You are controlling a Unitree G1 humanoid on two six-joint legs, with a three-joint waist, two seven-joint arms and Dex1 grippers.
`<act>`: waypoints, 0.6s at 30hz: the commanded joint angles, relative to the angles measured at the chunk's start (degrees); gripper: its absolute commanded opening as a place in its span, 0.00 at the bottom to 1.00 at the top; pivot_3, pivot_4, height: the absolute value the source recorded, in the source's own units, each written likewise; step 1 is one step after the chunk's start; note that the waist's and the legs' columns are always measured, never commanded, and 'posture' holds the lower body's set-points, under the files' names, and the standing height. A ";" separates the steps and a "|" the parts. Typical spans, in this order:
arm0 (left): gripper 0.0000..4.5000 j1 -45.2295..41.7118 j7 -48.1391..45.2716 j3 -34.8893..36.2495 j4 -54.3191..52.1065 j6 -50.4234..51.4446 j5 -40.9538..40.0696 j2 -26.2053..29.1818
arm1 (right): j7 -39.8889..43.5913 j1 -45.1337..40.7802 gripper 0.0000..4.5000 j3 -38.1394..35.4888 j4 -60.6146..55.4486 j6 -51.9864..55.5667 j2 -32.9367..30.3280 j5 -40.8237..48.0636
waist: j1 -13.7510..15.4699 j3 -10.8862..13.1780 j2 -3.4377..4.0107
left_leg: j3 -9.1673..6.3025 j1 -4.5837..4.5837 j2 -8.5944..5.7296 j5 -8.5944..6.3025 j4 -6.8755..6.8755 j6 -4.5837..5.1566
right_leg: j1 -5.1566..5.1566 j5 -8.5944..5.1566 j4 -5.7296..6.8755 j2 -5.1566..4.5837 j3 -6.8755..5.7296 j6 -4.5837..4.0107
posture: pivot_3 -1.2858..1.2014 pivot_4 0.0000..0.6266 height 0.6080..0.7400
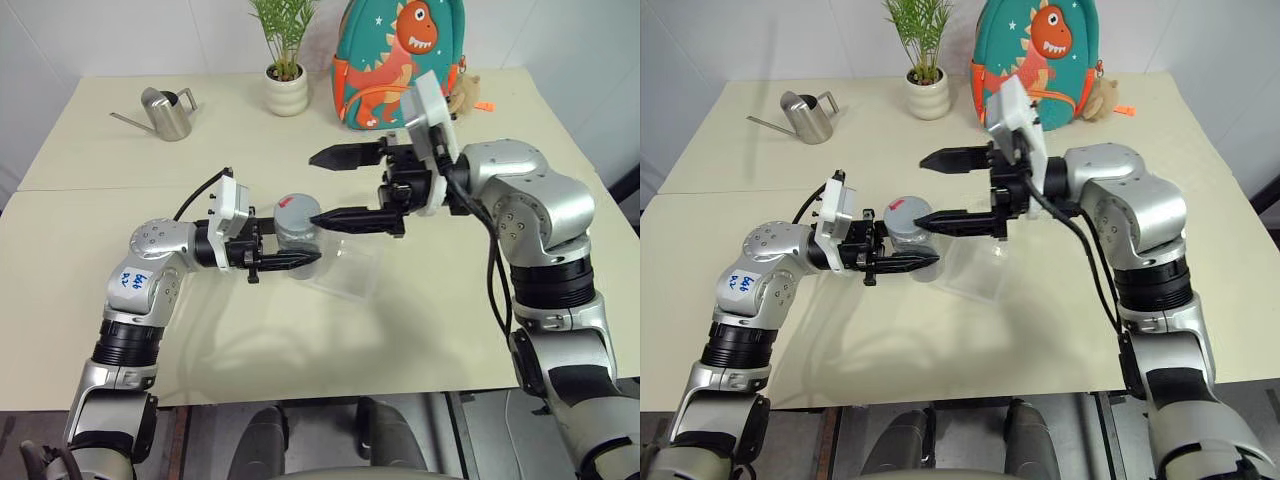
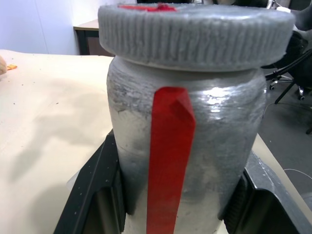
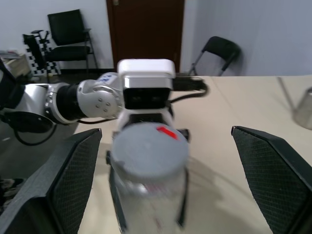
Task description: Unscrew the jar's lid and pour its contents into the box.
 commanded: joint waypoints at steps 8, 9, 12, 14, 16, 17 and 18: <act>0.43 -0.36 -0.07 0.43 -1.61 -0.32 -0.66 -0.08 | -3.57 -2.28 0.99 4.71 0.31 -2.52 2.99 -4.56 | -0.01 0.00 0.00 | 0.00 0.00 0.00 0.00 0.01 0.00 | -0.01 0.00 0.01 0.00 0.00 0.00 | 0.52 0.24 1.00; 0.43 -0.31 -0.03 0.42 -1.71 -0.28 -0.69 -0.09 | -3.60 -2.46 0.99 4.68 0.65 -2.64 3.23 -4.70 | -0.01 0.00 0.00 | 0.00 0.00 0.00 0.00 0.00 0.00 | -0.01 0.00 0.01 0.00 0.00 0.00 | 0.52 0.24 1.00; 0.43 -0.18 0.11 0.40 -1.95 -0.22 -0.76 -0.13 | -3.32 -2.89 0.99 4.60 1.57 -3.26 3.60 -5.12 | -0.08 0.00 0.00 | 0.00 0.00 0.00 0.00 0.00 0.00 | -0.01 0.00 0.01 0.01 0.01 0.00 | 0.52 0.24 1.00; 0.43 -0.07 0.22 0.38 -2.14 -0.16 -0.76 -0.11 | -3.07 -2.95 0.99 4.37 1.87 -3.38 3.45 -5.14 | -0.05 0.00 0.00 | 0.00 0.00 0.00 0.00 0.00 0.00 | -0.01 0.00 0.02 0.00 0.01 0.00 | 0.52 0.24 1.00; 0.43 0.04 0.27 0.39 -2.24 -0.13 -0.79 -0.04 | -2.72 -2.80 0.99 4.17 2.05 -3.51 3.10 -5.15 | -0.05 0.00 0.00 | 0.00 0.00 0.00 0.00 0.01 0.00 | -0.01 0.00 0.02 0.00 0.01 0.00 | 0.52 0.24 1.00; 0.43 0.10 0.29 0.41 -2.30 -0.11 -0.81 0.02 | -2.47 -2.59 0.99 4.06 2.09 -3.54 2.78 -5.14 | -0.03 0.00 0.00 | 0.00 0.00 0.00 0.00 0.01 0.00 | -0.01 0.00 0.02 0.00 0.00 0.00 | 0.52 0.24 1.00; 0.43 0.14 0.29 0.45 -2.31 -0.11 -0.83 0.07 | -2.21 -2.37 0.99 3.97 2.10 -3.62 2.48 -5.13 | -0.04 0.00 0.00 | 0.00 0.00 0.00 0.00 0.00 0.00 | -0.01 0.00 0.02 0.00 0.01 0.00 | 0.52 0.24 1.00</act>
